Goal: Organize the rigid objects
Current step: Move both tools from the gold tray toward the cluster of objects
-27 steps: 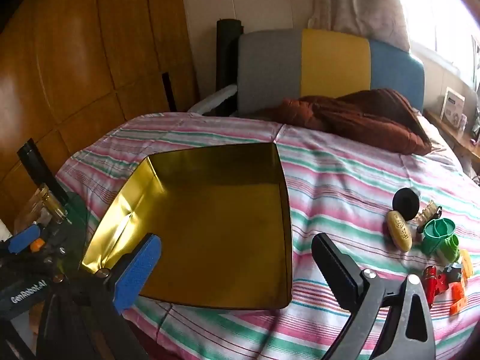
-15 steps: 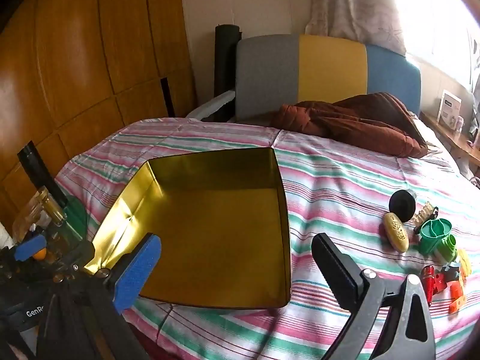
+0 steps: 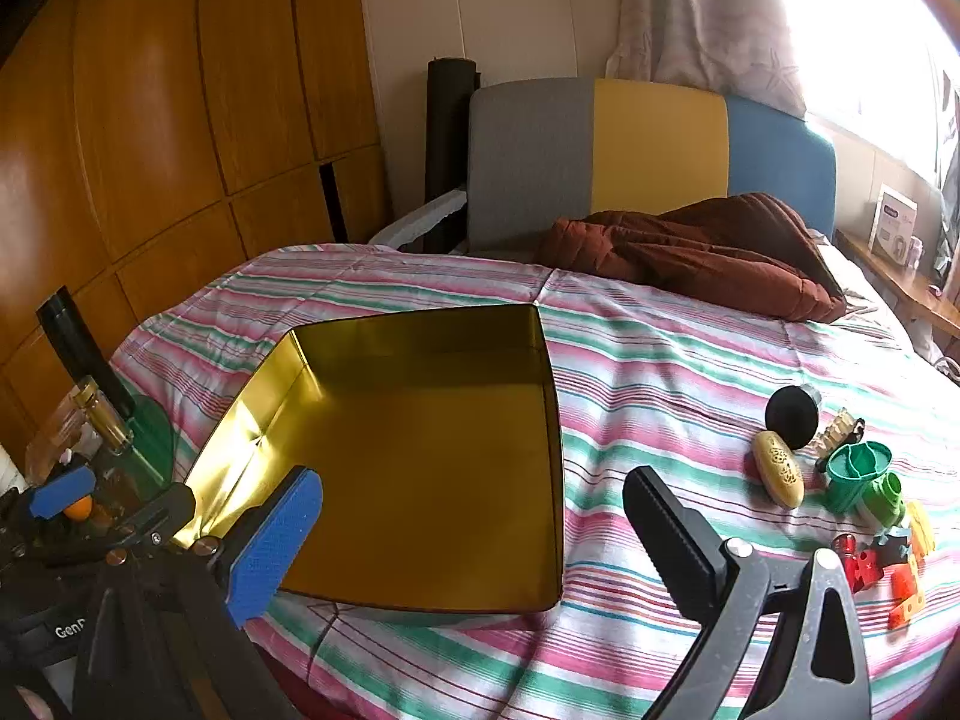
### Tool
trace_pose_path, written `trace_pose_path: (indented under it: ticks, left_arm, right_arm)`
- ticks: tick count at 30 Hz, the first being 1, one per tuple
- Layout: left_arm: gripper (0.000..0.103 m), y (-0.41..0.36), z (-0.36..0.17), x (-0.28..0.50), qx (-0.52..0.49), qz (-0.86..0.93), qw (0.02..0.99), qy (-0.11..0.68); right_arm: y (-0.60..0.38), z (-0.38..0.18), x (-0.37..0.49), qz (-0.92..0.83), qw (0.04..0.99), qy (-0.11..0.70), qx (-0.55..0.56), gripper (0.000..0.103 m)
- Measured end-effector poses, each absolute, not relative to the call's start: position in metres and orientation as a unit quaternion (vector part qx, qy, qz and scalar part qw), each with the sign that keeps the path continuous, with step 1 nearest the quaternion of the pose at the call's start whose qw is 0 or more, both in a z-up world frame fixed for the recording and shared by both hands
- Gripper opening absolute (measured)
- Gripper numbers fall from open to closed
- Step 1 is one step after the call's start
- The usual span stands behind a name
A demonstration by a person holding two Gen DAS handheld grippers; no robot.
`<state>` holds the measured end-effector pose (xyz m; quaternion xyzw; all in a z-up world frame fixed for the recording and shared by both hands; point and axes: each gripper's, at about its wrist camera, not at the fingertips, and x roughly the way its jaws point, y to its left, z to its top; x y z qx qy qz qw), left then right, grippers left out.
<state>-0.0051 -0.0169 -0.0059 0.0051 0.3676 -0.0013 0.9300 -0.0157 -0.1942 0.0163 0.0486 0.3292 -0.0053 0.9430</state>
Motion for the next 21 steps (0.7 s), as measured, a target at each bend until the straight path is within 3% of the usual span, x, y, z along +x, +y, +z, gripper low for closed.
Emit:
trace_pose_path:
  ticks: [21]
  left_arm:
    - [0.103, -0.034, -0.011, 0.001, 0.022, -0.027, 0.925, 0.378]
  right_arm:
    - [-0.211, 0.01, -0.013, -0.019, 0.941, 0.334, 0.054, 0.102]
